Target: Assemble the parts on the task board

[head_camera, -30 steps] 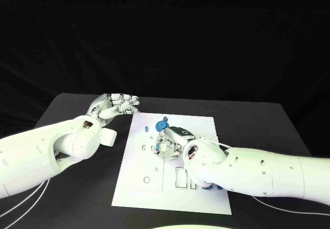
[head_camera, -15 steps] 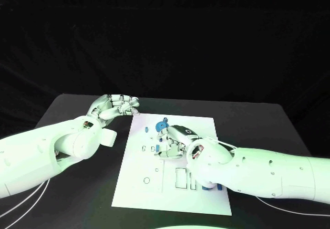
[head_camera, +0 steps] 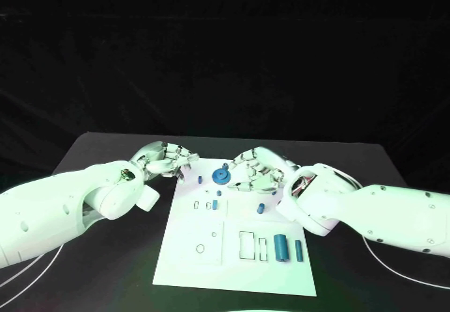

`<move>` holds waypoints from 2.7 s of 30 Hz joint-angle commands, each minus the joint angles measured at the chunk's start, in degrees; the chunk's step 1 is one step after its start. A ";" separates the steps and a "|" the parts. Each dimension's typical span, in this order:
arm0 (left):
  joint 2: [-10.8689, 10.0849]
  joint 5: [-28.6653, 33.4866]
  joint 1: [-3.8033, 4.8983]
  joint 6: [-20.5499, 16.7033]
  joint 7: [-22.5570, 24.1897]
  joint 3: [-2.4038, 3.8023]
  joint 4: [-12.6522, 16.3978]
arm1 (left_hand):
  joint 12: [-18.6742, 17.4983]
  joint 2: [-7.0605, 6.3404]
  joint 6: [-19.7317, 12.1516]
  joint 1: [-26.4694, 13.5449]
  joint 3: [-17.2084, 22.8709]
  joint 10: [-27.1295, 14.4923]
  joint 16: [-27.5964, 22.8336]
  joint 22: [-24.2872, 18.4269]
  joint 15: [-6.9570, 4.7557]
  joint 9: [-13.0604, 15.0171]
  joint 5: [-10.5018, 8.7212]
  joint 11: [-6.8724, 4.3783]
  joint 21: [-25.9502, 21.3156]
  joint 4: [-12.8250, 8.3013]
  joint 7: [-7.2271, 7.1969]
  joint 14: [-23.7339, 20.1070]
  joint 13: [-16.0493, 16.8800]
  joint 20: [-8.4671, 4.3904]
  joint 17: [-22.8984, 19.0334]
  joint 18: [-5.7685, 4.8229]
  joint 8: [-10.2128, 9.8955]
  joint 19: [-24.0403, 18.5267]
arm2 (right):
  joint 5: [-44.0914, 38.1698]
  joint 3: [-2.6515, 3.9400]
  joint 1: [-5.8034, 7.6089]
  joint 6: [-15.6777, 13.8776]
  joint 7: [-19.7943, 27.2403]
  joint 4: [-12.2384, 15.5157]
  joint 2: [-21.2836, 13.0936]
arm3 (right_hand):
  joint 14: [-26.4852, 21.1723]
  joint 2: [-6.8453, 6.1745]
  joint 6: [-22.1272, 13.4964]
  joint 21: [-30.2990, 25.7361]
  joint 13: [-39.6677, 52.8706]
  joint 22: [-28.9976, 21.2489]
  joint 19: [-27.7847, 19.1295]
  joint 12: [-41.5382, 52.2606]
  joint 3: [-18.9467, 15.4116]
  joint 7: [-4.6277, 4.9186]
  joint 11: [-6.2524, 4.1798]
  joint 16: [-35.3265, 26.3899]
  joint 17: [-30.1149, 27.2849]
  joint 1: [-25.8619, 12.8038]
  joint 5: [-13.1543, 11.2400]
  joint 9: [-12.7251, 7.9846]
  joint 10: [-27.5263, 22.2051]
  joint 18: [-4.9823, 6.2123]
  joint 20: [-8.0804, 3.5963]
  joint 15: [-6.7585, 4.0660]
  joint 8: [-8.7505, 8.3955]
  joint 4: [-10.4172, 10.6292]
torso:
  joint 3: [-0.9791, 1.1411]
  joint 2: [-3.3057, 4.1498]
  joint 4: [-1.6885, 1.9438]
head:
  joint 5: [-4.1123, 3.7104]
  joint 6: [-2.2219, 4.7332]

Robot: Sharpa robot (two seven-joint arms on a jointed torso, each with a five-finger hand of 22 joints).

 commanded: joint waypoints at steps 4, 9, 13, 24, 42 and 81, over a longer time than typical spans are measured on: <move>2.16 -18.43 1.27 10.26 -15.06 0.03 -0.26 | 17.73 1.06 1.46 -2.99 -0.03 5.68 4.89 17.07 -1.66 4.51 -0.03 -2.14 13.78 0.23 -2.31 5.69 16.25 -1.27 10.73 -2.04 8.07 5.30 | 21.31 0.08 2.82 1.59 8.06 -1.32 -3.76 | 2.83 0.94 0.41 -0.35 -0.03 -0.13 -0.27 0.13 0.70 -0.16 -0.05 -0.18 3.51 -0.01 -0.26 -0.01 -0.31 0.98 0.03 0.25 0.76 -0.12 | 0.51 -0.62 -0.18 | 0.50 -0.16; 4.74 -22.88 3.04 14.58 -23.27 -0.08 -1.19 | 23.27 1.86 1.85 -6.85 -1.18 10.08 6.01 23.37 -2.85 8.10 -0.15 -3.40 18.31 0.25 -3.77 7.30 23.43 -2.38 13.89 -3.00 12.41 7.87 | 26.88 0.09 4.47 0.23 8.57 -3.83 -5.44 | 2.90 1.14 0.40 -0.26 0.01 -0.05 -0.17 0.24 0.84 -0.19 -0.08 -0.09 3.75 0.08 -0.27 -0.02 -0.24 0.95 0.00 0.22 0.88 -0.17 | 0.73 -0.82 -0.20 | 0.76 -0.28; 7.09 -26.55 4.10 18.73 -28.65 -0.14 -2.21 | 23.40 2.05 1.56 -7.19 -1.30 9.94 6.05 23.92 -3.02 9.13 -0.17 -3.57 18.79 0.27 -3.96 7.38 23.52 -2.56 14.04 -3.08 13.36 7.93 | 28.43 0.09 5.00 -0.57 7.48 -5.23 -5.92 | 2.88 1.33 0.27 -0.54 -0.20 -0.23 -0.27 0.15 0.96 -0.18 -0.10 -0.12 3.65 0.06 -0.30 -0.05 -0.39 1.01 -0.02 0.20 0.94 -0.16 | 0.75 -0.81 -0.19 | 1.02 -0.09; 12.54 -29.08 5.88 23.13 -36.17 -0.66 -5.66 | 20.72 1.49 -0.69 -8.55 -2.29 6.45 5.23 24.10 -2.77 10.80 -0.53 -3.20 19.09 0.31 -3.52 6.57 19.48 -2.46 12.23 -3.09 13.92 7.33 | 28.88 0.08 5.34 -0.06 5.76 -6.60 -5.63 | 2.57 1.30 -1.36 -1.89 -1.16 -1.02 -0.74 -0.29 0.90 0.12 0.13 -0.56 2.64 -0.40 -0.36 -0.43 -1.21 1.21 0.03 0.34 0.76 -0.14 | 0.70 -0.89 -0.06 | 0.90 -0.57; 16.83 -28.82 6.75 27.30 -38.77 -2.06 -9.29 | 21.31 1.87 -1.96 -9.13 -2.72 7.18 6.11 26.56 -2.50 11.12 -0.61 -2.88 20.48 0.25 -3.12 7.53 20.47 -2.21 14.57 -3.53 13.06 8.57 | 27.97 0.07 5.37 0.69 4.78 -7.39 -5.08 | 2.47 1.35 -1.79 -2.40 -1.44 -1.33 -0.94 -0.42 0.91 0.20 0.21 -0.71 2.34 -0.52 -0.35 -0.55 -1.43 1.29 0.07 0.40 0.71 -0.11 | 0.62 -0.75 -0.10 | 0.84 -0.96; 18.99 -26.99 6.70 30.84 -38.00 -3.67 -11.35 | 21.23 2.75 -1.40 -8.01 -2.20 7.02 6.27 27.81 -2.44 11.70 -0.15 -2.91 21.35 0.16 -3.22 7.67 20.25 -2.06 14.93 -3.70 13.02 9.01 | 26.81 0.06 5.33 1.38 3.30 -8.45 -3.81 | 2.43 1.88 -1.72 -2.65 -1.40 -1.44 -0.97 -0.23 1.13 0.19 0.21 -0.78 2.23 -0.79 -0.32 -0.57 -1.29 1.32 0.11 0.43 1.04 -0.10 | 0.65 -0.74 -0.06 | 0.40 -2.02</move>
